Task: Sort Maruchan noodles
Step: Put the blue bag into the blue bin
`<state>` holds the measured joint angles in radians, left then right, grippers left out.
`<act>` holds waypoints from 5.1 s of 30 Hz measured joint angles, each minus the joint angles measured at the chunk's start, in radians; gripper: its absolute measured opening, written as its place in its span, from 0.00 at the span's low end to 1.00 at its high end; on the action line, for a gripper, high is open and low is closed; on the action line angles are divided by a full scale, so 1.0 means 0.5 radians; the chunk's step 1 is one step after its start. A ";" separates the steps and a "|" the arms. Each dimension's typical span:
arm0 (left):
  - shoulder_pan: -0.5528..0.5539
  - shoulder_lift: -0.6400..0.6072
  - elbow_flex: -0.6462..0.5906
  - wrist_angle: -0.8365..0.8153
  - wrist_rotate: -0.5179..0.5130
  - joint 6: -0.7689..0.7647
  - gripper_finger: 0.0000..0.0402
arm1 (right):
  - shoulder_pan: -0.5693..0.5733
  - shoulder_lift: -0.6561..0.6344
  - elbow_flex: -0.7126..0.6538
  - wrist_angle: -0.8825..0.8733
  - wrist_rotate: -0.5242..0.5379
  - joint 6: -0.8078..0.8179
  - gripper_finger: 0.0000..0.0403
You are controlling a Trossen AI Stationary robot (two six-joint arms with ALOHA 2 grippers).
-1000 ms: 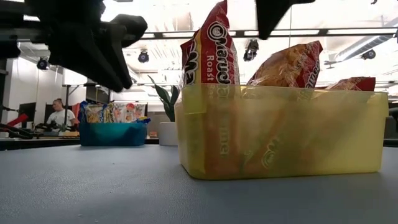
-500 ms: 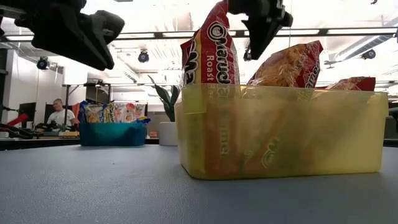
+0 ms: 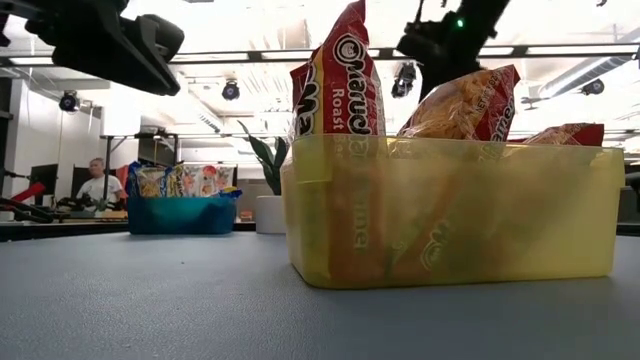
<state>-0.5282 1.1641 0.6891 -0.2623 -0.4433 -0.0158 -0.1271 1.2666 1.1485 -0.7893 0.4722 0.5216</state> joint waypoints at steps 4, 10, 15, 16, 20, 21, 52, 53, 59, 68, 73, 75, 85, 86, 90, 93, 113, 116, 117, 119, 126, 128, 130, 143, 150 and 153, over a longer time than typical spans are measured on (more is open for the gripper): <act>0.002 0.012 0.001 0.000 -0.057 0.003 0.11 | -0.047 -0.161 -0.402 0.662 0.001 -0.164 0.02; 0.002 0.024 0.001 0.041 -0.060 -0.003 0.11 | -0.052 -0.245 -0.944 1.675 -0.001 -0.260 0.02; 0.002 0.024 0.003 0.137 -0.082 -0.072 0.11 | -0.052 -0.210 -1.255 2.083 0.001 -0.118 0.02; 0.002 0.024 0.004 0.152 -0.094 -0.102 0.11 | -0.052 -0.197 -1.303 2.109 0.000 -0.052 0.02; 0.002 0.029 0.004 0.227 -0.182 -0.183 0.11 | -0.052 -0.158 -1.448 2.166 0.001 0.093 0.02; 0.002 0.033 0.004 0.240 -0.216 -0.181 0.11 | -0.052 -0.157 -1.467 2.175 0.000 0.104 0.02; 0.703 -0.230 0.006 0.261 -0.575 0.480 0.11 | -1.066 -0.162 -1.411 1.895 -0.264 0.551 0.36; 0.703 -0.230 0.006 0.258 -0.573 0.457 0.11 | -1.097 -0.162 -1.381 1.801 -0.267 0.560 0.40; 0.703 -0.230 0.006 0.247 -0.518 0.352 0.11 | -1.326 -0.142 -1.307 1.533 -0.284 0.529 0.58; 0.703 -0.219 0.005 0.224 -0.338 0.203 0.11 | -1.393 -0.141 -1.317 1.561 -0.489 0.473 0.66; 0.703 -0.163 0.005 0.223 -0.336 0.208 0.11 | -1.388 -0.141 -1.358 1.631 -0.524 0.473 0.65; 0.703 -0.135 0.005 0.223 -0.336 0.216 0.11 | -1.387 -0.141 -1.381 1.696 -0.592 0.472 0.64; 0.703 -0.031 0.005 0.223 -0.337 0.370 0.11 | -1.387 -0.141 -1.584 2.077 -0.658 0.551 0.62; 0.703 -0.029 0.004 0.224 -0.338 0.386 0.11 | -1.387 -0.140 -1.619 2.155 -0.669 0.573 0.62; 0.703 -0.027 0.004 0.225 -0.349 0.431 0.11 | -1.387 -0.140 -1.738 2.388 -0.684 0.653 0.62; 0.703 -0.027 0.004 0.225 -0.349 0.433 0.11 | -1.387 -0.140 -1.791 2.477 -0.685 0.712 0.62; 0.705 -0.109 0.004 0.254 -0.752 0.699 0.11 | -1.365 -0.139 -1.721 2.480 -0.554 0.701 0.60; 0.706 -0.191 0.004 0.251 -0.751 0.718 0.11 | -1.365 -0.139 -1.724 2.480 -0.540 0.700 0.60; 0.706 -0.218 0.004 0.255 -0.725 0.718 0.11 | -1.365 -0.139 -1.724 2.480 -0.536 0.699 0.60; 0.707 -0.262 0.004 0.256 -0.632 0.719 0.11 | -1.365 -0.139 -1.724 2.480 -0.525 0.690 0.60; 0.706 -0.333 0.004 0.261 -0.336 0.719 0.11 | -1.349 0.106 -1.726 2.615 -0.534 0.689 0.60; 0.706 -0.333 0.004 0.270 -0.336 0.719 0.11 | -1.332 0.245 -1.727 2.808 -0.541 0.687 0.60; 0.706 -0.326 0.004 0.278 -0.335 0.728 0.11 | -1.329 0.387 -1.727 3.026 -0.573 0.687 0.60; 0.706 -0.313 0.004 0.269 -0.335 0.622 0.11 | -1.301 0.682 -1.626 3.266 -0.600 0.602 0.57; 0.706 -0.313 0.004 0.269 -0.334 0.552 0.11 | -1.303 0.637 -1.617 3.248 -0.637 0.618 0.37; 0.706 -0.312 0.004 0.269 -0.334 0.522 0.11 | -1.304 0.639 -1.616 3.250 -0.639 0.625 0.29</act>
<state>-0.1749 1.0080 0.6910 -0.1280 -0.6102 0.2454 -0.7792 1.5864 0.3405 0.8359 0.1525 0.8340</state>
